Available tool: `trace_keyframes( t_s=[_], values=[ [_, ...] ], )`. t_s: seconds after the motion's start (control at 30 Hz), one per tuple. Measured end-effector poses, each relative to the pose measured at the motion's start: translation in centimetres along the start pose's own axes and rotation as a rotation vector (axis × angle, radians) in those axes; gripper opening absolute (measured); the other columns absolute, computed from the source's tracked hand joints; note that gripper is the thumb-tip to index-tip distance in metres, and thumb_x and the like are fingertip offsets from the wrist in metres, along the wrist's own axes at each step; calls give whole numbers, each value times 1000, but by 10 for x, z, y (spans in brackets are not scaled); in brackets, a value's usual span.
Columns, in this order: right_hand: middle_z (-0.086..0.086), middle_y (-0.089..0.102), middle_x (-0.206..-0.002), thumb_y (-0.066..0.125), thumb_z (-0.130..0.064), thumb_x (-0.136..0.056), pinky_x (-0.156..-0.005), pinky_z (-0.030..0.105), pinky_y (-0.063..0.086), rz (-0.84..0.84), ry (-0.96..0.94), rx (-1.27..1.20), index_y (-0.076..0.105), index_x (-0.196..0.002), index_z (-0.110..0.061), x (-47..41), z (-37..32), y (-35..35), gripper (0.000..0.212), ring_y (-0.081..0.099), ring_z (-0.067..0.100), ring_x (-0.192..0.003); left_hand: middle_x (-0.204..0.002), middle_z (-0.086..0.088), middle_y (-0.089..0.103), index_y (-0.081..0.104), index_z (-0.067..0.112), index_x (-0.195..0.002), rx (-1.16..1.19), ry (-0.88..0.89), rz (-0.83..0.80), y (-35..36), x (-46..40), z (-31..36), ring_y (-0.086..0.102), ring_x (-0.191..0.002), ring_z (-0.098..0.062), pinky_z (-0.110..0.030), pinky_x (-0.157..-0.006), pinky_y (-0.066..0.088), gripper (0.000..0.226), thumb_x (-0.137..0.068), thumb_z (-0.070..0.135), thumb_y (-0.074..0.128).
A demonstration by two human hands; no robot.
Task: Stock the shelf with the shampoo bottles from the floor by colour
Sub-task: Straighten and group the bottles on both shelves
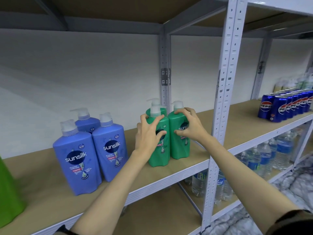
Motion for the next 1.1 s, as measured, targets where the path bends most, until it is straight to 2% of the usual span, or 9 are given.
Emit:
trace_keyframes(
  t_s=[0.17, 0.27, 0.4, 0.63, 0.73, 0.83, 0.9, 1.0, 1.1],
  values=[
    [5, 33, -129, 75, -6, -64, -63, 10, 44, -5, -11, 19, 48, -117, -27, -1, -1, -1, 63, 48, 21, -96, -130, -12, 27, 35, 38, -136, -83, -9, 21, 2, -1, 4, 43, -109, -32, -39, -78, 50, 53, -87, 40, 56],
    [4, 33, -127, 74, -7, -63, -68, 25, 53, -23, -14, 34, 46, -116, -27, -1, -3, -1, 63, 51, 23, -93, -130, -12, 28, 35, 38, -136, -83, -7, 16, 3, -1, 4, 43, -109, -32, -39, -77, 50, 54, -87, 41, 56],
    [2, 31, -126, 74, -7, -64, -59, 30, 58, -37, -11, 36, 45, -116, -26, 1, -5, -1, 62, 50, 25, -91, -130, -11, 28, 35, 38, -136, -74, 4, -2, 3, -2, 2, 42, -110, -31, -39, -76, 51, 54, -86, 41, 57],
    [5, 31, -129, 74, -9, -68, -54, 23, 56, -98, -6, 125, 42, -118, -25, -2, -12, -2, 62, 53, 17, -79, -137, -11, 21, 28, 41, -139, -38, -24, -42, 3, 3, 3, 38, -115, -32, -42, -81, 50, 59, -87, 39, 57],
    [12, 28, -141, 75, -12, -69, -73, 28, 55, -122, 28, 213, 40, -123, -27, 4, -14, -2, 66, 55, 25, -95, -144, -12, 14, 24, 39, -141, 48, 14, -150, 5, 8, 4, 33, -125, -34, -45, -98, 41, 66, -86, 33, 60],
    [17, 13, -152, 71, -14, -73, -108, 53, 31, -142, 118, 415, 31, -135, -38, 16, -10, -2, 77, 22, 41, -136, -152, -13, 7, 19, 34, -144, 46, 49, -208, 0, 21, -3, 13, -140, -34, -44, -115, 20, 70, -86, 28, 59],
    [14, 7, -154, 69, -15, -76, -112, 59, 18, -136, 161, 495, 24, -140, -41, 25, -12, -4, 83, 9, 43, -140, -152, -10, 14, 23, 26, -144, 30, 110, -142, -11, 37, -2, 14, -141, -29, -40, -115, 19, 64, -89, 25, 56],
    [19, 20, -148, 66, -12, -79, -107, 55, 29, 31, 169, 414, 28, -141, -31, 46, -20, -15, 76, 27, 43, -132, -138, -2, 38, 36, 21, -136, 91, 231, -124, -14, 62, 15, 39, -126, -21, -33, -102, 35, 47, -91, 23, 50],
    [14, 44, -128, 61, -10, -81, -91, 43, 42, 108, 131, 407, 45, -130, -19, 70, -13, -9, 52, 45, 36, -112, -129, 3, 46, 38, 24, -134, 32, 341, -212, 11, 66, 30, 42, -117, -18, -30, -95, 36, 43, -92, 30, 47]
  ],
)
Point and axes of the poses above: each hand's wrist, its own x-axis away from the middle knuckle, its own y-axis out of the palm, z = x × y, the point moved 8 cm from there along -x, towards the middle knuckle
